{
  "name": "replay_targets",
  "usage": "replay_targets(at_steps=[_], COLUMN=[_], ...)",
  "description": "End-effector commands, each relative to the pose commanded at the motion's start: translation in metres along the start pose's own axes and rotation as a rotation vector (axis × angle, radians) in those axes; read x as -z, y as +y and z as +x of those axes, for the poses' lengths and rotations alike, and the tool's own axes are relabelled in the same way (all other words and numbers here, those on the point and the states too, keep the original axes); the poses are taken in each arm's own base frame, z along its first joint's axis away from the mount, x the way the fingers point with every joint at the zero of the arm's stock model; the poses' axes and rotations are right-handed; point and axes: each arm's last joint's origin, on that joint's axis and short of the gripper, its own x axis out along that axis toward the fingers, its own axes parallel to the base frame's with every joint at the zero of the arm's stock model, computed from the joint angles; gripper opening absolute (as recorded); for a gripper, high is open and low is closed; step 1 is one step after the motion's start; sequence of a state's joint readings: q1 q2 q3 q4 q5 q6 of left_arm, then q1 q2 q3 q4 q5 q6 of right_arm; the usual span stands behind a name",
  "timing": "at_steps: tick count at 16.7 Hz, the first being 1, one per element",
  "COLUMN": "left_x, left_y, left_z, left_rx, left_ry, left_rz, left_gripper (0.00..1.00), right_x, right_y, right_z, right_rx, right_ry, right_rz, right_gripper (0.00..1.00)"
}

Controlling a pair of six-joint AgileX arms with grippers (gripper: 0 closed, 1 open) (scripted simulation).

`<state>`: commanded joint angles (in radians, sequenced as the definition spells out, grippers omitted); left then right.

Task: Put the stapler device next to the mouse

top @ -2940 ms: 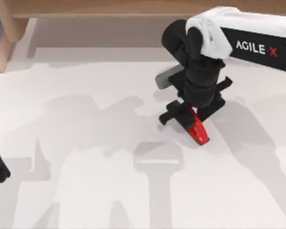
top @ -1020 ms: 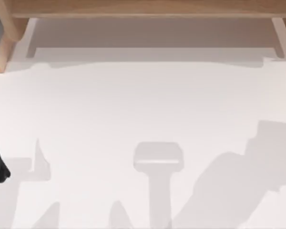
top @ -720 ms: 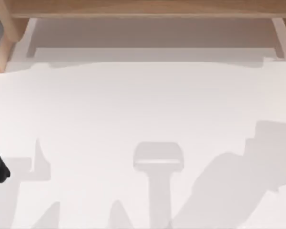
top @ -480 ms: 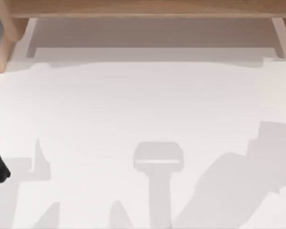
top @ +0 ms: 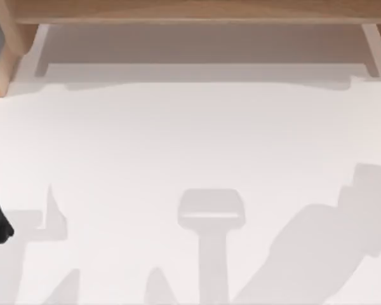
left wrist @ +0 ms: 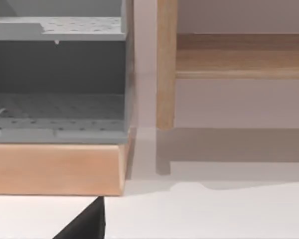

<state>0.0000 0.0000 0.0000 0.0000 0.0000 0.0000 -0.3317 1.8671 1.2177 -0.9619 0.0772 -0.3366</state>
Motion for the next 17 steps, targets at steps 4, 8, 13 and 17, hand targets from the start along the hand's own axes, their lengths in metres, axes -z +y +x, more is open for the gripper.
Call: replay_targets(at_steps=[4,8,13,17], left_x=[0.000,0.000,0.000,0.000], left_y=[0.000,0.000,0.000,0.000], left_z=[0.000,0.000,0.000,0.000], left_rx=[0.000,0.000,0.000,0.000], left_ry=[0.000,0.000,0.000,0.000], left_rz=[0.000,0.000,0.000,0.000], left_gripper=[1.00,1.00,1.00,1.00], right_x=[-0.006,-0.008,-0.007,-0.007], right_y=[0.001,0.003,0.004,0.004], right_z=[-0.002,0.012,0.015,0.015], right_rx=[-0.019,-0.061,-0.066,-0.066], right_ry=[-0.073,-0.079,-0.071,-0.071], right_rz=[-0.002,-0.008,-0.009,-0.009], right_gripper=[0.00,0.00,0.00,0.30])
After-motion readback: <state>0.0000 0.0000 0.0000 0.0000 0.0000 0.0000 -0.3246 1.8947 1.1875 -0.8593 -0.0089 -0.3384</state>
